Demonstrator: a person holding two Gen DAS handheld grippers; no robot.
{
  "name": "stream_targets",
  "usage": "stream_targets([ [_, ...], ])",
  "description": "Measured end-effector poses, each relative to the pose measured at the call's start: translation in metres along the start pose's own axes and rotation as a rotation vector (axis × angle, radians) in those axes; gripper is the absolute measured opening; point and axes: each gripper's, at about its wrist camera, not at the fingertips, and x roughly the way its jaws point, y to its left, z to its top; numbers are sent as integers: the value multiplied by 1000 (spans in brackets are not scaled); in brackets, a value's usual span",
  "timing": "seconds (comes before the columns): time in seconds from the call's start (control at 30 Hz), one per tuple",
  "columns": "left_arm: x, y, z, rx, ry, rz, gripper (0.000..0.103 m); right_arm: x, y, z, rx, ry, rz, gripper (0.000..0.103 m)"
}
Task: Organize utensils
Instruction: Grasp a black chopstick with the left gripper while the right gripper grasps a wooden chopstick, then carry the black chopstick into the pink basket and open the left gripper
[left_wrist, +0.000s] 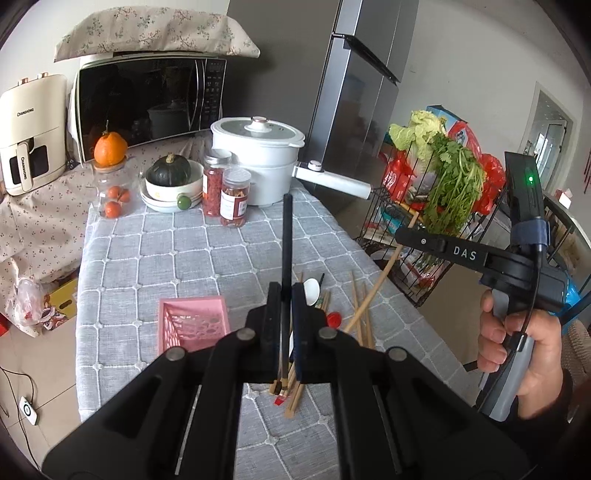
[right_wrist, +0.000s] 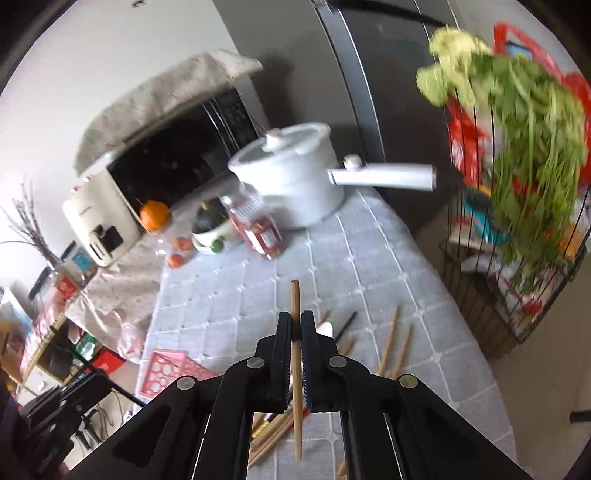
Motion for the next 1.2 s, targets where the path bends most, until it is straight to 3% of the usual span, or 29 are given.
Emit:
stream_targets([
  [0.17, -21, -4, 12, 4, -74, -13, 6, -30, 15, 8, -50, -90, 46, 5],
  [0.4, -49, 0, 28, -4, -174, -4, 6, -49, 26, 20, -71, -127, 130, 5],
  [0.6, -71, 16, 39, -14, -265, 68, 6, -52, 38, 25, -76, -126, 234, 5],
  [0.73, -76, 26, 41, 2, -308, 160, 6, -49, 51, 24, -86, -121, 274, 5],
  [0.83, -71, 35, 40, 5, -309, 197, 6, -44, 62, 22, -90, -108, 306, 5],
  [1.2, -37, 54, 35, -7, -277, 211, 6, -37, 91, 18, -120, -143, 354, 5],
])
